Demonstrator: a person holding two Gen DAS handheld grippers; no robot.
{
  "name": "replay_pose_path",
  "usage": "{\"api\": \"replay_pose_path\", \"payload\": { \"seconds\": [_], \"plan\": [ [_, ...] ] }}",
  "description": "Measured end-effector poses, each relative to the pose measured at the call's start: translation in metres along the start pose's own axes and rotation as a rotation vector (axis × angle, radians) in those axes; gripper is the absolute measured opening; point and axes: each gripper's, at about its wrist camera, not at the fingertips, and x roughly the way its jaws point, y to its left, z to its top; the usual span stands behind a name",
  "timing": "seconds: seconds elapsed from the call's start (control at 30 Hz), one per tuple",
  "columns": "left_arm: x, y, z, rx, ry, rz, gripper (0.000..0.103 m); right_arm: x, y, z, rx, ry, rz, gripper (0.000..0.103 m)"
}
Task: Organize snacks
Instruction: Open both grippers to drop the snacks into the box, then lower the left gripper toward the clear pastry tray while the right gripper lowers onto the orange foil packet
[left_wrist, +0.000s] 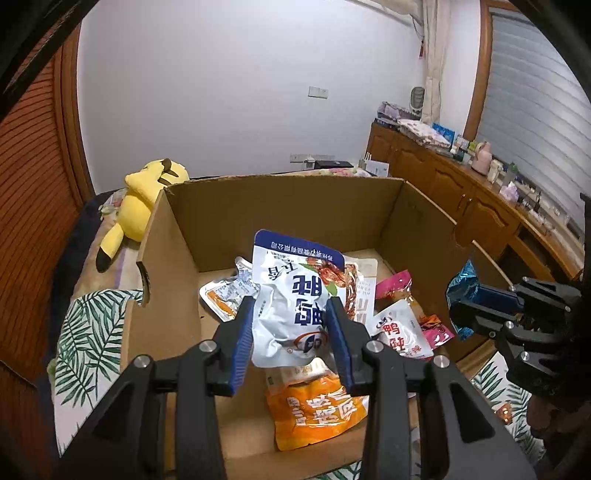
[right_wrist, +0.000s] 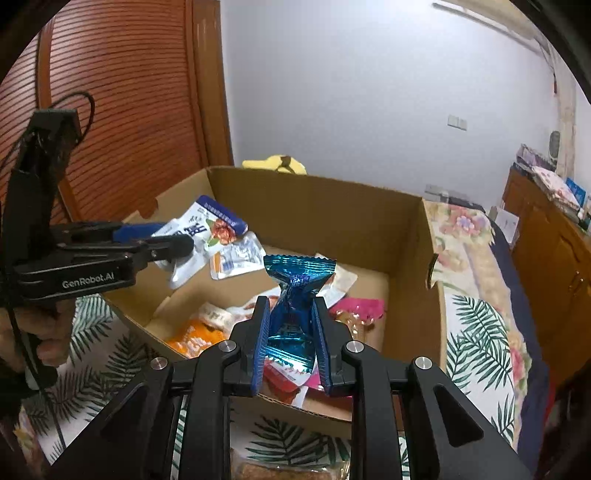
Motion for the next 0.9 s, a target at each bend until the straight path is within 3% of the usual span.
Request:
{"api": "replay_pose_path", "payload": {
  "seconds": [0.23,0.27,0.33,0.67,0.73,0.8,0.9],
  "plan": [
    [0.005,-0.003,-0.001,0.008,0.009,0.015,0.038,0.005,-0.003,0.000,0.007,0.014,-0.011,0.025],
    [0.004,-0.004,-0.002,0.015,0.007,0.016,0.040,0.004,-0.003,0.000,0.014,0.011,-0.015,0.029],
    [0.003,-0.004,-0.004,0.018,0.005,0.019,0.061,0.003,-0.004,0.000,0.023,0.005,0.000,0.031],
    [-0.023,-0.010,-0.015,0.042,-0.003,0.041,0.064,-0.034,0.007,-0.010,0.034,-0.052,0.012,0.040],
    [-0.032,-0.013,-0.019,0.042,-0.012,0.041,0.081,-0.048,0.009,-0.015,0.045,-0.068,0.018,0.040],
    [-0.044,-0.015,-0.024,0.037,-0.042,0.038,0.089,-0.063,0.010,-0.022,0.052,-0.087,0.011,0.041],
    [-0.058,-0.021,-0.031,0.037,-0.054,0.018,0.090,-0.085,0.009,-0.034,0.075,-0.101,0.014,0.046]
  ]
}}
